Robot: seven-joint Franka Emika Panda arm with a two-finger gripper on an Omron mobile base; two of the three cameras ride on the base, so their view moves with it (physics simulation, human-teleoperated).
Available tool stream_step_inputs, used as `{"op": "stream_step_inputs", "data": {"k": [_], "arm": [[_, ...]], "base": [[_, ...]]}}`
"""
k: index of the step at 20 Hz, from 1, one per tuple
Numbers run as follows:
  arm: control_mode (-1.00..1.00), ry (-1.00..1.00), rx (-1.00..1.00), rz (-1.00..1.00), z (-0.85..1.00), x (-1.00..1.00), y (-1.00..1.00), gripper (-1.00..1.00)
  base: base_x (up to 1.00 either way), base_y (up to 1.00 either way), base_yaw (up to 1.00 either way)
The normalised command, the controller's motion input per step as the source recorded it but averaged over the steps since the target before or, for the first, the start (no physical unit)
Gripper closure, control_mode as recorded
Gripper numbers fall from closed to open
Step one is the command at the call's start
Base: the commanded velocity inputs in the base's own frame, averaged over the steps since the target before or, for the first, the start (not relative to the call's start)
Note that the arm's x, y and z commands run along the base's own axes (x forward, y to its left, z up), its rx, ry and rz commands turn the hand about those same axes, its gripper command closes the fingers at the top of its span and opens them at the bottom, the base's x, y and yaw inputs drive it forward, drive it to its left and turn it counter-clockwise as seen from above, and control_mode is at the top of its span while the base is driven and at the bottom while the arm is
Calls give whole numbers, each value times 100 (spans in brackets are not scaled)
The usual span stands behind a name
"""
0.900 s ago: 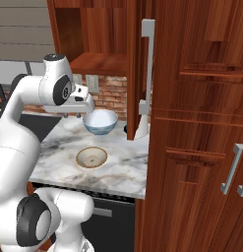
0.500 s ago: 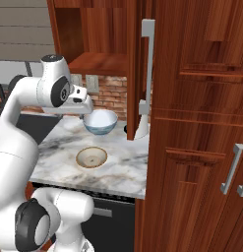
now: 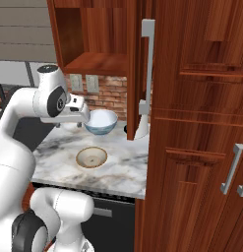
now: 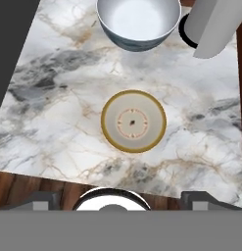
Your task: Pick up the bowls on the counter and stack them on top of one another in the open cabinet. Place the smaller bowl on top of the larger bowl.
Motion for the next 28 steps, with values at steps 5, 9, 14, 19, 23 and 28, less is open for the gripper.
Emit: {"op": "stream_step_inputs", "data": {"k": [5, 9, 14, 19, 23, 28], "arm": [[-100, -3, -1, 0, -12, -22, 4, -100], [-100, -5, -2, -1, 0, -21, 3, -100], [-100, -1, -7, -4, -9, -8, 6, -100], [-100, 0, -9, -7, -17, 0, 4, -100], [-100, 0, -10, -8, -17, 0, 8, -100], [-100, 1, -10, -6, -25, 0, 10, -100]], "base": [[0, 0, 0], [0, 0, 0], [0, 0, 0], [0, 0, 0], [0, 0, 0], [0, 0, 0]]}}
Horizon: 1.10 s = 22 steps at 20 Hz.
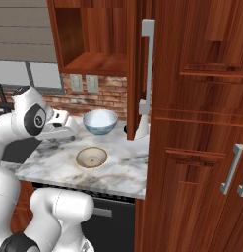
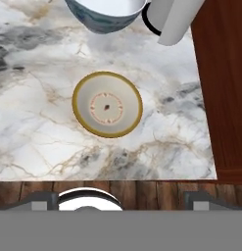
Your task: Pick up the bowls on the counter and stack them on top of one another in the open cabinet. Place the smaller bowl on top of the larger bowl.
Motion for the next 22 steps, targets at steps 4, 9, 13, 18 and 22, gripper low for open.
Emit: {"op": "stream_step_inputs", "data": {"k": [4, 9, 13, 18, 22], "arm": [[-100, 7, -13, 0, -47, 0, 6, -100], [-100, 1, -11, 0, -43, 2, 12, -100], [-100, 4, -9, 0, -37, 11, 25, -100], [-100, 8, -6, 0, -30, 21, 24, -100], [-100, 10, -2, 0, -16, 32, 8, -100]], "base": [[0, 0, 0], [0, 0, 0], [0, 0, 0], [0, 0, 0], [0, 0, 0]]}}
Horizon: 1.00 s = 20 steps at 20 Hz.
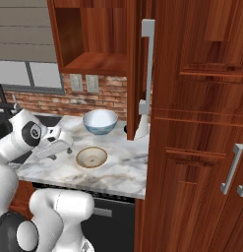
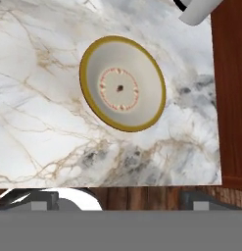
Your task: Pick up the bowls on the counter and stack them on top of one another in the open cabinet. Place the smaller bowl on top of the larger bowl.
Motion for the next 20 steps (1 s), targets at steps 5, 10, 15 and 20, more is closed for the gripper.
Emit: {"op": "stream_step_inputs", "data": {"k": [5, 10, 15, 20], "arm": [[-100, 10, -1, 0, -13, 37, 6, -100], [-100, 9, 0, 0, -14, 36, 5, -100], [-100, 5, 0, 0, -18, 27, 2, -100], [-100, 0, 0, 0, -25, 13, 0, -100]], "base": [[0, 0, 0], [0, 0, 0], [0, 0, 0], [0, 0, 0]]}}
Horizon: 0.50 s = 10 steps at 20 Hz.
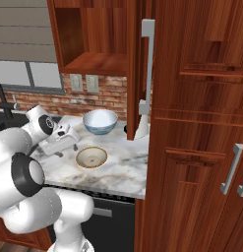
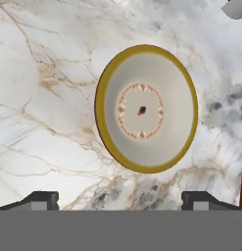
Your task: Pick up the bowls on the counter and stack them on top of one another in the open cabinet. Place the smaller bowl on top of the larger bowl.
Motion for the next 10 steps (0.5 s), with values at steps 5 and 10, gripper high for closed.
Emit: {"op": "stream_step_inputs", "data": {"k": [5, 10], "arm": [[-100, 0, 0, 0, -25, 11, 0, -100], [-100, 0, 0, 0, -24, 9, 0, -100]], "base": [[0, 0, 0], [0, 0, 0]]}}
